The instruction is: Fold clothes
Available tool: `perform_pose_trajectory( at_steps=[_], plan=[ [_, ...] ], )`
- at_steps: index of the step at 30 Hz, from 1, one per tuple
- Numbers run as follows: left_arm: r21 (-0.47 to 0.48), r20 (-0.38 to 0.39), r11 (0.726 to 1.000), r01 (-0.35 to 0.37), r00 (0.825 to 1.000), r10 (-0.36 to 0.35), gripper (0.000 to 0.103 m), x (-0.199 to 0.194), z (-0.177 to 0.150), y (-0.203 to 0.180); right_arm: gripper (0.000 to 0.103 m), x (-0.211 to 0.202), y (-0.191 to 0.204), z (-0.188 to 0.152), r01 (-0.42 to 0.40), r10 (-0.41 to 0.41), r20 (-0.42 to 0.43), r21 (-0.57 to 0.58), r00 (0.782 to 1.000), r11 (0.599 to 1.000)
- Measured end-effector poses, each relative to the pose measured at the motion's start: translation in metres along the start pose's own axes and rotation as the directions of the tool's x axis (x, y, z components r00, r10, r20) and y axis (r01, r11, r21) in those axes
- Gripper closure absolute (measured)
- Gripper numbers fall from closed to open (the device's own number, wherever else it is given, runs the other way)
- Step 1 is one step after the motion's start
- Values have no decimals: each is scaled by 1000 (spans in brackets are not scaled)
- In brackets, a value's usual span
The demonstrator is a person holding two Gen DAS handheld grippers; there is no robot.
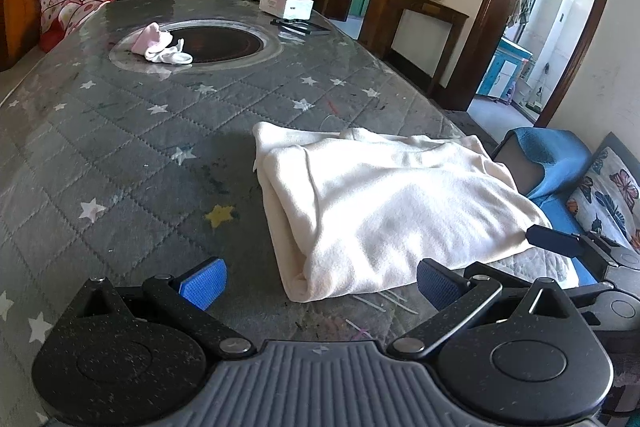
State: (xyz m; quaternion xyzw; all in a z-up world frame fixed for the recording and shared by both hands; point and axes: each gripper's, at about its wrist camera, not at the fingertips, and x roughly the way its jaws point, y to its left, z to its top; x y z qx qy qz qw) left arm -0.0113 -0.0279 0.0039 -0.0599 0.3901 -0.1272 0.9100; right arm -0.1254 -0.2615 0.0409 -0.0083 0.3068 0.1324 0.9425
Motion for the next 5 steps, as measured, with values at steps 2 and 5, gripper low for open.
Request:
perform_pose_trajectory(
  at_steps=[2,5],
  plan=[
    [0,0,1000,-4,1000,4,0,0,0,0,0,0,0,0,-2,2,0,-1,1000,1000],
    [7,4,1000,-14,1000,14,0,0,0,-1,0,0,1,-1,-4,4,-1,-4,1000,1000]
  ],
)
